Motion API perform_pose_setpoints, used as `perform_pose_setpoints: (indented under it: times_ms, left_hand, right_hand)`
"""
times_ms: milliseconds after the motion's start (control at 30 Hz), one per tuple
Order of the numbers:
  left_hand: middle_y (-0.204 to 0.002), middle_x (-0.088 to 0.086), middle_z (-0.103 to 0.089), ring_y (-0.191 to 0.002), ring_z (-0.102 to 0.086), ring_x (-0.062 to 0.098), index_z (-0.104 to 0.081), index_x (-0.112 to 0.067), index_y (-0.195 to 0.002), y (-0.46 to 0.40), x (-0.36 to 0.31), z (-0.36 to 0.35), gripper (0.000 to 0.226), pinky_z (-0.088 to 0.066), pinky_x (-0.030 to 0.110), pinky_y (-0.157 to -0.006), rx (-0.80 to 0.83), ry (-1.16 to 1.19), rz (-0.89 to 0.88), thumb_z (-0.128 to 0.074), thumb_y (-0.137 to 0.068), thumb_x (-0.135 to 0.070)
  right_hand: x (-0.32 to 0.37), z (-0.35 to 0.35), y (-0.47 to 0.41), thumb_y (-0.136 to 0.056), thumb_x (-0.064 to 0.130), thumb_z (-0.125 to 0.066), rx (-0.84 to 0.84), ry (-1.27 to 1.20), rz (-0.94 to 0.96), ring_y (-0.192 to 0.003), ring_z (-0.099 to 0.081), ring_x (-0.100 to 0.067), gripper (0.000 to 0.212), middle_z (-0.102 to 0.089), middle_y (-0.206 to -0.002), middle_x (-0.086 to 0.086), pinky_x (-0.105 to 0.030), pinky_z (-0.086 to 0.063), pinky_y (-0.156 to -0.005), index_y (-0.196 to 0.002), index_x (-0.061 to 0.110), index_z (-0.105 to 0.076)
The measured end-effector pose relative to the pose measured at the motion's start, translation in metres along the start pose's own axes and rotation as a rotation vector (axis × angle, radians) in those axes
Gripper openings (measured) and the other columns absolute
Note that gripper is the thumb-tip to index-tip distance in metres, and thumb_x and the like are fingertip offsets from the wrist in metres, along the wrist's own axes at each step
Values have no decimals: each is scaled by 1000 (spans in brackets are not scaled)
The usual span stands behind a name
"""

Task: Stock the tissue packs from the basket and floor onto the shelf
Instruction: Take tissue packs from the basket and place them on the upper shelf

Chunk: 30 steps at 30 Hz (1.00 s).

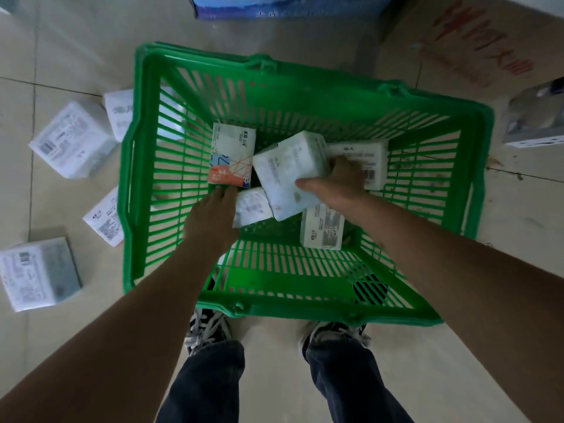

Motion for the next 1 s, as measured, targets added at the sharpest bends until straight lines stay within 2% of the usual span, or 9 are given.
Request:
perform_pose_setpoints:
  times_ms: [67, 200, 300, 400, 533, 667, 800, 900, 1000]
  left_hand:
    - [-134, 14, -58, -116, -63, 35, -40, -14, -141, 1, 0, -1, 81, -53, 47, -95, -61, 28, -3, -87, -76, -26]
    - [-127, 14, -61, -111, -62, 38, -39, -15, -147, 18, 7, 1, 82, -54, 47, -86, -85, 173, 74, -81, -78, -25]
    - [-124, 12, -65, -108, -64, 36, -44, -17, -145, 36, 11, 7, 81, -56, 47, -85, -77, 337, 147, -84, -75, -28]
    - [-114, 4, -66, -99, -64, 28, -53, -13, -134, 51, 12, 18, 65, -53, 37, -80, -78, 569, 236, -85, -78, -26]
    - [-113, 4, -66, -88, -67, 23, -56, -11, -130, 71, 10, 35, 60, -52, 34, -75, -12, 914, 351, -87, -80, -23]
    - [-114, 5, -70, -95, -70, 25, -62, -10, -128, 90, 4, 60, 53, -56, 42, -93, 59, 1288, 418, -84, -81, -19]
    - [-127, 17, -71, -116, -68, 38, -63, -9, -131, 111, -24, 99, 67, -52, 55, -106, 144, 1594, 374, -80, -69, -29]
    - [-132, 29, -63, -124, -59, 47, -66, -10, -125, 127, -41, 139, 70, -48, 56, -109, 153, 1639, 299, -79, -61, -35]
    - [-133, 30, -62, -126, -57, 48, -64, -8, -124, 147, -44, 183, 70, -47, 58, -110, 137, 1672, 253, -77, -60, -32]
  right_hand:
    - [2, 0, 6, -50, 64, -81, 20, -41, 7, -131, -51, -35, 112, -48, -145, -8, -51, -51, -104, -144, 17, -43]
    - [-3, -5, 17, -63, 45, -91, 150, -232, -21, -107, -67, -23, 95, -64, -130, -1, -31, -58, -79, -143, 15, -50]
    - [-11, -5, 36, -60, 43, -93, 157, -232, -64, -104, -68, -25, 86, -67, -121, -2, -35, -60, -86, -134, 17, -59]
    - [-20, -4, 55, -42, 52, -92, 153, -269, -119, -107, -69, -25, 93, -69, -124, -1, -42, -61, -92, -128, 26, -66]
    - [-14, 8, 90, -73, 29, -92, 231, -423, -45, -105, -69, -16, 57, -71, -118, 5, -24, -55, -70, -122, 28, -63]
    - [-3, 27, 130, -74, 45, -89, 206, -470, 15, -99, -67, -4, 63, -69, -113, 12, -23, -56, -78, -125, 28, -55]
    - [20, 45, 171, -48, 89, -75, 111, -426, 89, -106, -68, -9, 113, -66, -121, 10, -41, -61, -95, -136, 25, -43]
    - [45, 59, 201, -66, 84, -67, 98, -439, 137, -116, -66, -18, 99, -61, -128, 7, -48, -57, -102, -138, 23, -35]
    - [71, 87, 232, -73, 85, -57, 66, -497, 178, -114, -68, -18, 93, -62, -129, 0, -44, -58, -99, -135, 19, -42]
Point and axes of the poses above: each hand's wrist, its own y-axis away from the middle knuckle, its own z-axis out of the back of the hand, x = y × z, the point moved 8 cm from there along -y, towards the middle knuckle
